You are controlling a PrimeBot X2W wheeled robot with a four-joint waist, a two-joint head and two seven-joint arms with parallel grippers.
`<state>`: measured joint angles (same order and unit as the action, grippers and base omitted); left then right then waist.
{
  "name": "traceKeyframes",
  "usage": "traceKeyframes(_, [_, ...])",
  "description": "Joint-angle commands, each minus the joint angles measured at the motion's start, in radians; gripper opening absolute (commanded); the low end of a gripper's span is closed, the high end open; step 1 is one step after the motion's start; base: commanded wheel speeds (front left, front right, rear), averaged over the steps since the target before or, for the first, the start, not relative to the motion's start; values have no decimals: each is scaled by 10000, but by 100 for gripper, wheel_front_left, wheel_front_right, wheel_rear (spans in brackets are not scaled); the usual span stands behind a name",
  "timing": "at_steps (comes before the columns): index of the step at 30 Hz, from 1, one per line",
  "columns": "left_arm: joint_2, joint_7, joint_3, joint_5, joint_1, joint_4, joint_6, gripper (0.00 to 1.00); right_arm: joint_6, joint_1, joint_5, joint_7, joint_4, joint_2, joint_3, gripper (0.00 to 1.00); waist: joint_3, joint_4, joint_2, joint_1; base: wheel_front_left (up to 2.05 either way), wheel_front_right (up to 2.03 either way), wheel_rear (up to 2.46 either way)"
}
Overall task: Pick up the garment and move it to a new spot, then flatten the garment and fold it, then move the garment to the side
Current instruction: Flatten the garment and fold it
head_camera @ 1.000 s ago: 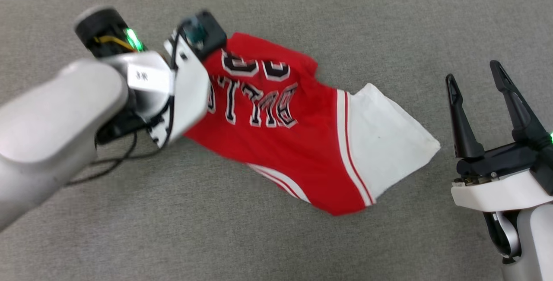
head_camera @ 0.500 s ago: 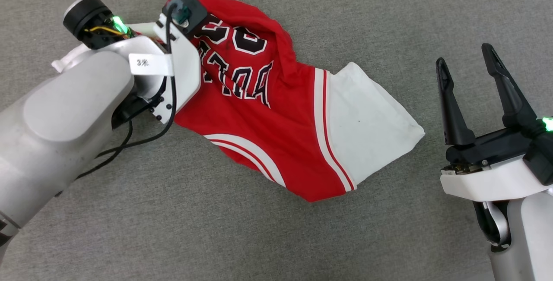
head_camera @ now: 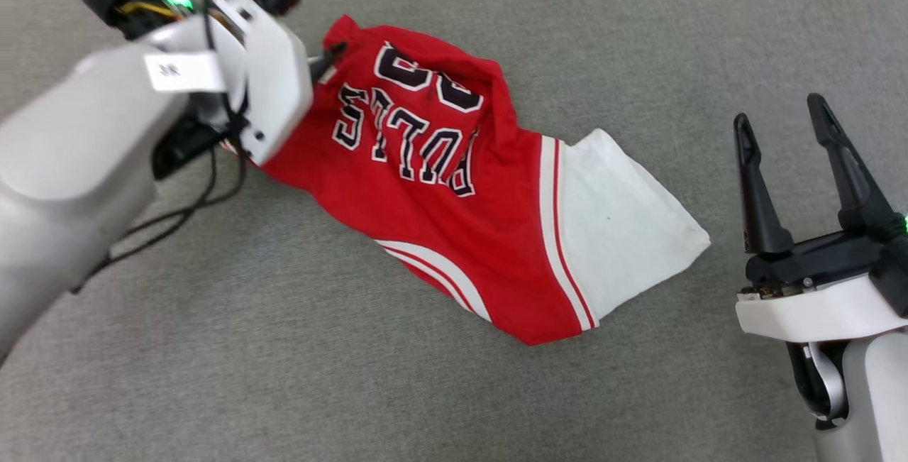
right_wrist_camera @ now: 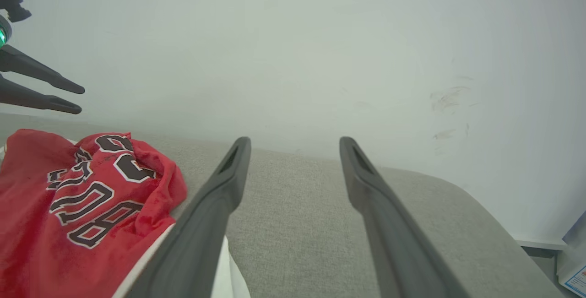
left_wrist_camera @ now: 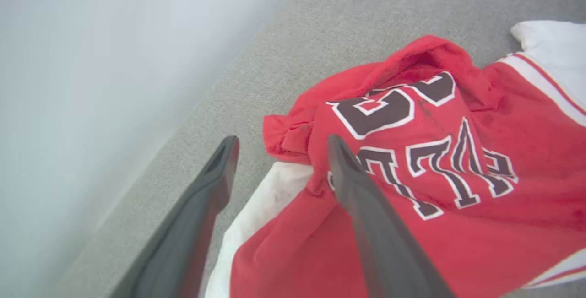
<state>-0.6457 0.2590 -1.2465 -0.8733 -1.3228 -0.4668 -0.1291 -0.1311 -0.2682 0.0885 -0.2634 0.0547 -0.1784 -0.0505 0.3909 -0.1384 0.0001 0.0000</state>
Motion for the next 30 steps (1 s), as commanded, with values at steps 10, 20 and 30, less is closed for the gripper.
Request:
traceKeyframes(10, [-935, 1207, 540, -618, -1145, -421, 48, 100, 9, -162, 32, -19, 247, -28, -205, 100, 126, 36, -1, 0, 0, 0, 0])
traceKeyframes(20, [-1531, 4694, 0, -1488, -989, -1193, 8, 100, 9, -432, -65, -19, 422, 81, -279, 100, 894, -559, -1, 0, 0, 0, 0])
traceKeyframes(30, [-1649, 5454, -398, -1630, 871, -1242, -23, 100, 7, -484, -96, -19, 434, 102, -146, 100, 1168, -586, -1, 0, 0, 0, 0])
